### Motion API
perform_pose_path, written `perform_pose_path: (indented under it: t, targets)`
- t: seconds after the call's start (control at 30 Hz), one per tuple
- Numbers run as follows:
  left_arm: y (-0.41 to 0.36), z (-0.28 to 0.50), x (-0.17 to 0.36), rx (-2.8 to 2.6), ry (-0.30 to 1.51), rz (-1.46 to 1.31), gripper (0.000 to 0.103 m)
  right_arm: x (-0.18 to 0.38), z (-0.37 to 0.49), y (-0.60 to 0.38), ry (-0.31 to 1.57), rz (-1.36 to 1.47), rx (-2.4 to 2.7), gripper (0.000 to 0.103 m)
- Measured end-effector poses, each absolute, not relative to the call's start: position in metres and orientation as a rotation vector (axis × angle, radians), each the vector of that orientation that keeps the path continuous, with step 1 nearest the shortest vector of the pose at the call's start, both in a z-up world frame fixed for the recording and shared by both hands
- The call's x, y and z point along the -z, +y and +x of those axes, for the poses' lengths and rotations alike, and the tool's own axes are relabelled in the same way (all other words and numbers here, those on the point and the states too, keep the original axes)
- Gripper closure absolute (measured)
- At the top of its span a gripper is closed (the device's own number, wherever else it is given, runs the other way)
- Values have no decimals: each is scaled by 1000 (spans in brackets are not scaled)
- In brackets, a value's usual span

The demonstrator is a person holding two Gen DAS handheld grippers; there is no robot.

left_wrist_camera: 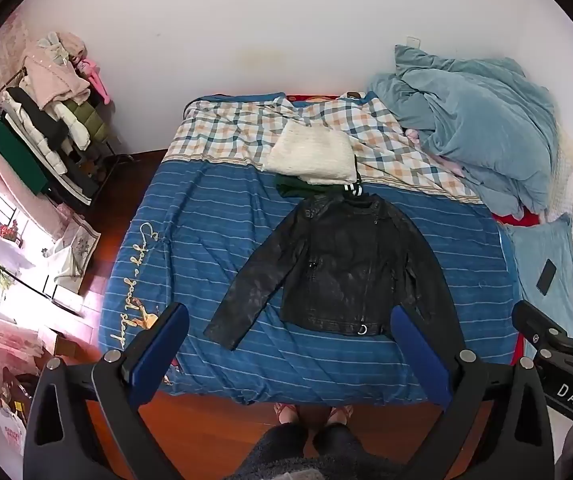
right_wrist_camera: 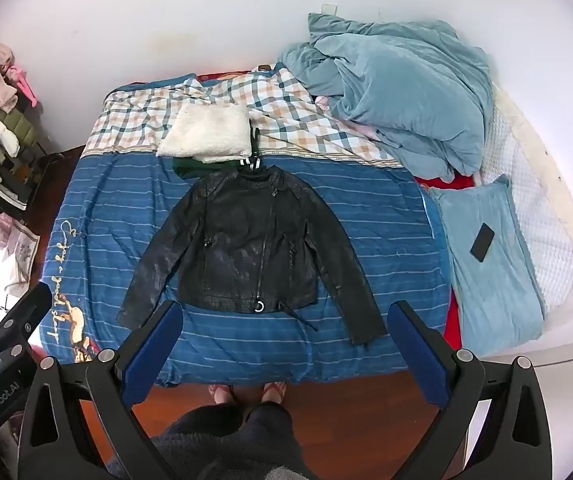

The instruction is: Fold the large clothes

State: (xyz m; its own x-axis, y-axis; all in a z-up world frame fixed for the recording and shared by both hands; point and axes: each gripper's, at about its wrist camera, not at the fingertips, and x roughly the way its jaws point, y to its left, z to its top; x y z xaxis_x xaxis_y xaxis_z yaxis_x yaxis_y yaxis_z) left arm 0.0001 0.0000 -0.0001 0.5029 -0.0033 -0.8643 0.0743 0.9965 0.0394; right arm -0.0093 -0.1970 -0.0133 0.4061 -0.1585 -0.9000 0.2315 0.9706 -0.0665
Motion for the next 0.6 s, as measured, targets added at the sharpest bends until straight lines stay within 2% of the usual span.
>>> perform_pose_path:
  t: [0.6]
  targets:
    - [-7,3,-1,49,1038,85,0,7,-11,-198,1124,65,252,0]
